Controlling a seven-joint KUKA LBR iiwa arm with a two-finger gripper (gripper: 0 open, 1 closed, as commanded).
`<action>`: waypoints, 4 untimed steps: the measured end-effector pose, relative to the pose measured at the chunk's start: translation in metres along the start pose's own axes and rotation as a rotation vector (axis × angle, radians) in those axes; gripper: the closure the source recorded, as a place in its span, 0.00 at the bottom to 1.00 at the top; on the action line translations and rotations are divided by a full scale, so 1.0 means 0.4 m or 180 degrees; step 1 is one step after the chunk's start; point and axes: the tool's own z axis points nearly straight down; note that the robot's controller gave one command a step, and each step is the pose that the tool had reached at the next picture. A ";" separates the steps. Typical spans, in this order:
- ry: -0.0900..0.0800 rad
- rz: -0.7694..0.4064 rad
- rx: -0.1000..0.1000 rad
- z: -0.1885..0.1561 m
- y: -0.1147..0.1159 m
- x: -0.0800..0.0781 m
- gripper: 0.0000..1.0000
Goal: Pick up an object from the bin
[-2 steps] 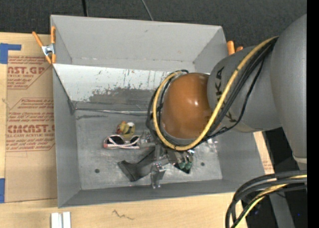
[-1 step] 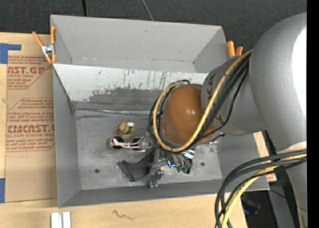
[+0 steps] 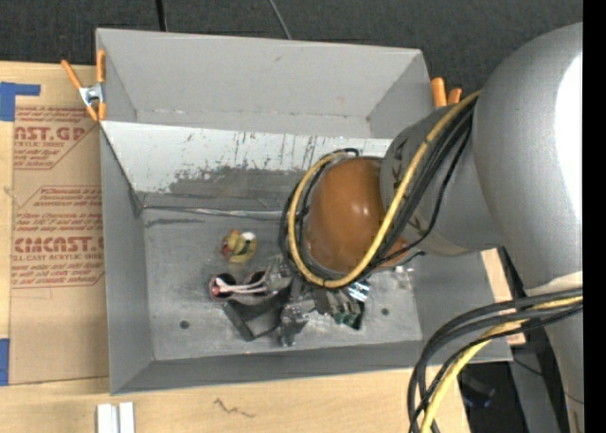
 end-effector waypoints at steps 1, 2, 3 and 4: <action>0.0000 0.0000 0.0000 0.000 0.000 0.000 1.00; 0.0012 0.0001 0.0000 -0.005 0.000 0.000 1.00; 0.0077 0.0000 -0.0001 -0.024 0.001 0.009 1.00; 0.0123 0.0000 0.0001 -0.069 0.001 0.016 1.00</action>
Offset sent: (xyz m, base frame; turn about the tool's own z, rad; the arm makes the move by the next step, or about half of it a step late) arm 0.0001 0.0000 0.0215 0.0000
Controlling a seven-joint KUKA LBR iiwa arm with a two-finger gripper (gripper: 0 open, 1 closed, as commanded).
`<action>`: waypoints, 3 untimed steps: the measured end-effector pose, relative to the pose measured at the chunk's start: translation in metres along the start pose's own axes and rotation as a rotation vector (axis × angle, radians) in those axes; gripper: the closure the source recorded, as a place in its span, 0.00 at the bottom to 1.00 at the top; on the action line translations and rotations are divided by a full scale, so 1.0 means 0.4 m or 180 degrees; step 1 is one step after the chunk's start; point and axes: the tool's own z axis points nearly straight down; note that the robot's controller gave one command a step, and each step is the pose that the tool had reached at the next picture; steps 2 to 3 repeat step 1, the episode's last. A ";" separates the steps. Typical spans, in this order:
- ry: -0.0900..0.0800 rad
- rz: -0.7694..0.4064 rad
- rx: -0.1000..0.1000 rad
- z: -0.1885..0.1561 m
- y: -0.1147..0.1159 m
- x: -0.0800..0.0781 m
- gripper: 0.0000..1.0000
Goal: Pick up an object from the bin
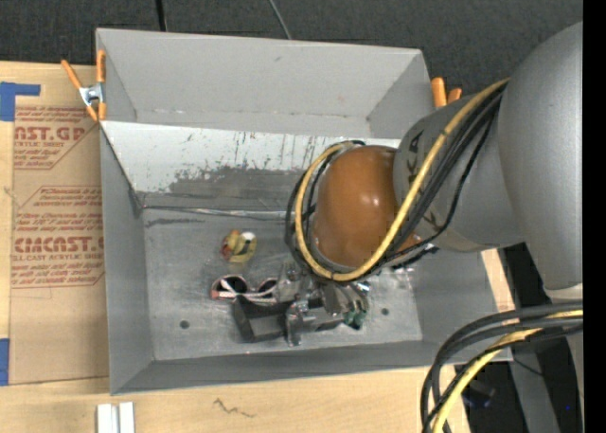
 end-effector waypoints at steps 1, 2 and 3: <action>-0.0016 0.0000 0.0000 -0.053 0.000 -0.002 1.00; -0.0016 0.0000 0.0000 -0.053 0.000 -0.002 1.00; -0.0016 0.0000 0.0000 -0.053 0.000 -0.002 1.00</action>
Offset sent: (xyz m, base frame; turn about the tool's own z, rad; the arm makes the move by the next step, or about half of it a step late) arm 0.0000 0.0000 0.0516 0.0000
